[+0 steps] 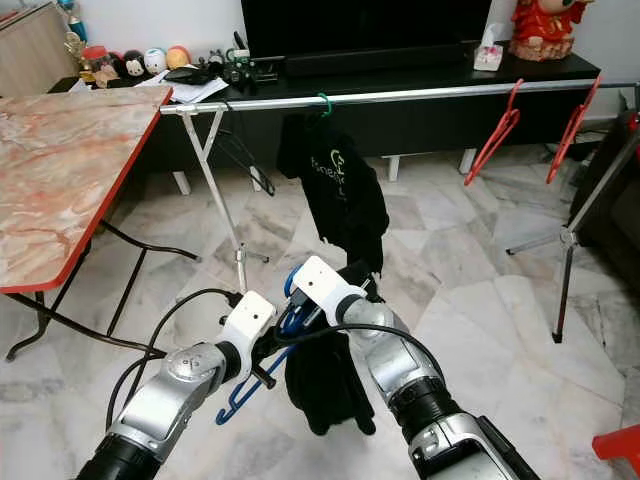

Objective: Hang hanger

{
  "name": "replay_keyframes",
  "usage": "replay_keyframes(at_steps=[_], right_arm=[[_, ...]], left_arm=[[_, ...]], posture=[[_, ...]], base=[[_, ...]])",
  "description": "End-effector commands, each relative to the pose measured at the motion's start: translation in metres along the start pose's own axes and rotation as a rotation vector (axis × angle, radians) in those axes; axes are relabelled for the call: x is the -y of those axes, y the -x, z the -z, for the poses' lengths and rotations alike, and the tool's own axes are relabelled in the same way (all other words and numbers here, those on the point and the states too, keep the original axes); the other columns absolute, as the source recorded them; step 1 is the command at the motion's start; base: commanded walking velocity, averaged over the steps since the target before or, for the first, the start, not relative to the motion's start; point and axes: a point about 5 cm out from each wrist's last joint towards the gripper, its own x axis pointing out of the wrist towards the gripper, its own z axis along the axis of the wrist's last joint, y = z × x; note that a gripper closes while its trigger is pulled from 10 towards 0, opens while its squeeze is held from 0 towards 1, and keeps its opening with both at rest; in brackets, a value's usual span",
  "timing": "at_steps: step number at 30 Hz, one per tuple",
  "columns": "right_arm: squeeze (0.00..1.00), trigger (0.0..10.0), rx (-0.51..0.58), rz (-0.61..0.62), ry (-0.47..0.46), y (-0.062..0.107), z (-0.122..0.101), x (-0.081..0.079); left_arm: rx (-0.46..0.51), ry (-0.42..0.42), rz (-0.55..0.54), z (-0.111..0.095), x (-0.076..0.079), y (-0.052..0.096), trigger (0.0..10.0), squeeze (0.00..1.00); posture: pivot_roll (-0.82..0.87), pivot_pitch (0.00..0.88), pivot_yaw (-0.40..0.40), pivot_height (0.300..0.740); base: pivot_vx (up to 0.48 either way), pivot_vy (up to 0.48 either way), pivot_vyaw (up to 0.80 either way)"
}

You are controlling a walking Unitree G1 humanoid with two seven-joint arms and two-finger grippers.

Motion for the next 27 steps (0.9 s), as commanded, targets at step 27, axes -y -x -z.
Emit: replay_keyframes(at_steps=[27], right_arm=[[0.00,10.0,0.180,-0.084,-0.457,0.025,0.024,0.033]], left_arm=[[0.124,0.025,-0.002,-0.017,0.000,0.001,10.0,0.00]], posture=[[-0.15,0.000,0.033,0.740]], base=[[0.000,0.000,0.00]])
